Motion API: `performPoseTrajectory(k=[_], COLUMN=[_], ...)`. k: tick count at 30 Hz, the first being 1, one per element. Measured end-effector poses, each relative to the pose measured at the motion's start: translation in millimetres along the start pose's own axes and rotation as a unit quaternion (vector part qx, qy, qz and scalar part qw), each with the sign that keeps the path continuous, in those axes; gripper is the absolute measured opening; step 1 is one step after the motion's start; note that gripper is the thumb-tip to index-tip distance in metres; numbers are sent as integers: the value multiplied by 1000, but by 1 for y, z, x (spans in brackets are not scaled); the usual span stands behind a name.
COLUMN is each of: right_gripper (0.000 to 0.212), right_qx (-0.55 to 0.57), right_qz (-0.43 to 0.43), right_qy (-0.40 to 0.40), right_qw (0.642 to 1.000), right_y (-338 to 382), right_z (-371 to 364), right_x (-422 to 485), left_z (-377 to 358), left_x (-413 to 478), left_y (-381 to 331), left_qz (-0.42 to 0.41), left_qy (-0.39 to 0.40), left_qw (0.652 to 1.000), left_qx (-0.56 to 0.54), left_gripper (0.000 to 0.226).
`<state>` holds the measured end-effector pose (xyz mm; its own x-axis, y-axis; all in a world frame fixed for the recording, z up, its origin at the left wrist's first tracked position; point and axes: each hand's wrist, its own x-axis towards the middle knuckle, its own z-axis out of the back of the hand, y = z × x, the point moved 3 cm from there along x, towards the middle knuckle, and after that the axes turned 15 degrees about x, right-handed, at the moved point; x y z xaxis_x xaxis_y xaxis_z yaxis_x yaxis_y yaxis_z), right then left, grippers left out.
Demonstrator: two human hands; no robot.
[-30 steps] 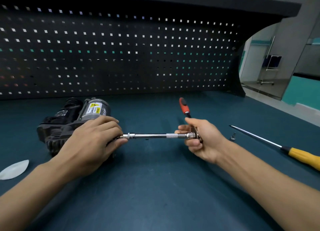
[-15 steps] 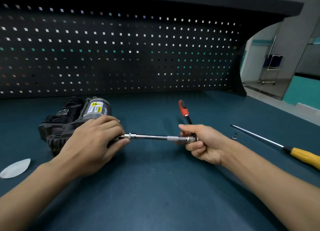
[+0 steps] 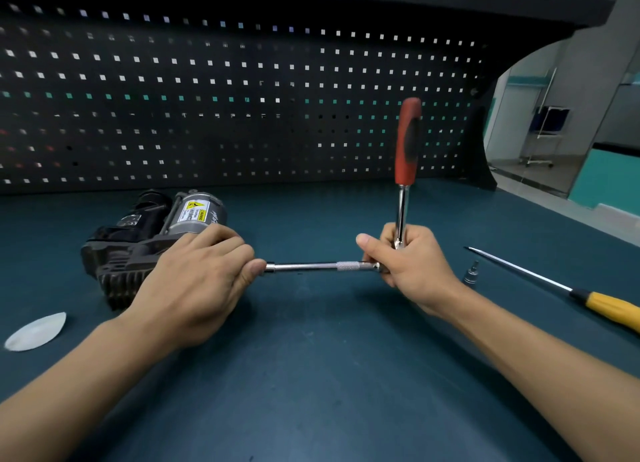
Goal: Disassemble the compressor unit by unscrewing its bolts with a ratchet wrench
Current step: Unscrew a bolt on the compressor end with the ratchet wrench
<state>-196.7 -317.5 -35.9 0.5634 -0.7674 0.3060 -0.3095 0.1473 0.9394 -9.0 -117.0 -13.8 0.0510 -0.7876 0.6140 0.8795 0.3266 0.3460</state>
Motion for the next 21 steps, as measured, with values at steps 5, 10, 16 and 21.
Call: performPoseTrajectory(k=[5,10,16,21], right_gripper=[45,46,39,36], right_qx=[-39,-35,63,171], right_qz=[30,35,-129,-266], right_qy=[26,27,-27,-33], right_qw=[998,998,989,948], right_y=[0,4,5,1], right_z=[2,1,0,0], right_x=[-9,-10,-9,-9], left_z=[0,1,0,0], left_x=[-1,0,3,2], left_y=[1,2,5,5], left_qz=[-8,-21,-14,-11], left_qy=[17,9,0,5], left_qw=[1000,1000,997,997], left_qx=[-4,-22,-74,-82], left_gripper=[49,48,47,46])
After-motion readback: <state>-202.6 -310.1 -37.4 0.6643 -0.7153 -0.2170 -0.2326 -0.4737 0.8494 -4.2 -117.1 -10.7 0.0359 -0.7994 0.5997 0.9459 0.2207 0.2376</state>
